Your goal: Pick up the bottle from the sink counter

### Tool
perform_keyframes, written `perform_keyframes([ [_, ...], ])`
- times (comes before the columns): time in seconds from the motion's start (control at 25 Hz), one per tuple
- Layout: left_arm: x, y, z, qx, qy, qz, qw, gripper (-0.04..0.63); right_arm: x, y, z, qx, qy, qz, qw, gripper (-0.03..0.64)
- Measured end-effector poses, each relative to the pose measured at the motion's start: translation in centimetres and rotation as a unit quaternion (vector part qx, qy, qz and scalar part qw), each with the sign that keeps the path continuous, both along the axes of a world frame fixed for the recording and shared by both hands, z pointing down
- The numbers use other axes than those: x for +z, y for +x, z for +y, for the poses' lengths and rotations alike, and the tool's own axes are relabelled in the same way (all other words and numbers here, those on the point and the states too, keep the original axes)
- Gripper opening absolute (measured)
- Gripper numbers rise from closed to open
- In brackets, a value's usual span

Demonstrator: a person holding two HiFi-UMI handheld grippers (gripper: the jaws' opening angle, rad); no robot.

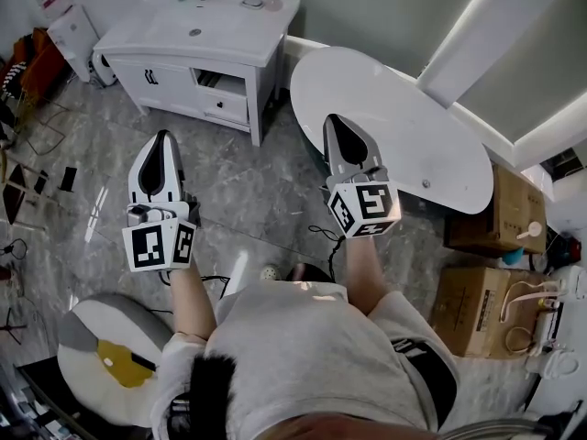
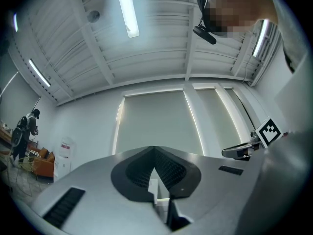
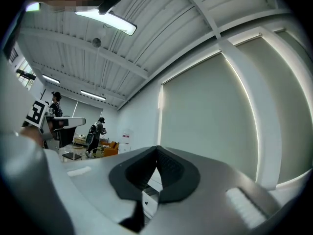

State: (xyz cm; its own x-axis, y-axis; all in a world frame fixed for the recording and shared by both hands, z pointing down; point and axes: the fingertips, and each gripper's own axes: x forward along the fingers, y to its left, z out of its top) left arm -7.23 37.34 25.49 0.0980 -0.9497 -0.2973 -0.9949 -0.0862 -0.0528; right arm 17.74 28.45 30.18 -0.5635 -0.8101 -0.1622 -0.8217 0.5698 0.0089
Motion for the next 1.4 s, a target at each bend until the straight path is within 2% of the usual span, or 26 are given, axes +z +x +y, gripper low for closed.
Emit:
perform_keyframes([
  [0.52, 1.8, -2.2, -6.0, 0.012, -0.015, 0.006, 0.9998, 0.006, 1.3, -2.7, -5.4, 0.007, -0.009, 0.013, 1.0, 0.011],
  [0.96, 0.8, -4.1, -15.8, 0.003, -0.009, 0.002, 1.0, 0.006, 0.0, -6.0, -15.4, -0.022, 0.004, 0.012, 1.0, 0.011],
  [1.4, 0.0, -4.5, -25.7, -0.007, 0.006, 0.014, 0.9999, 0.006, -1.1, -6.3, -25.6, -0.031, 0.012, 0.019, 0.999, 0.011],
])
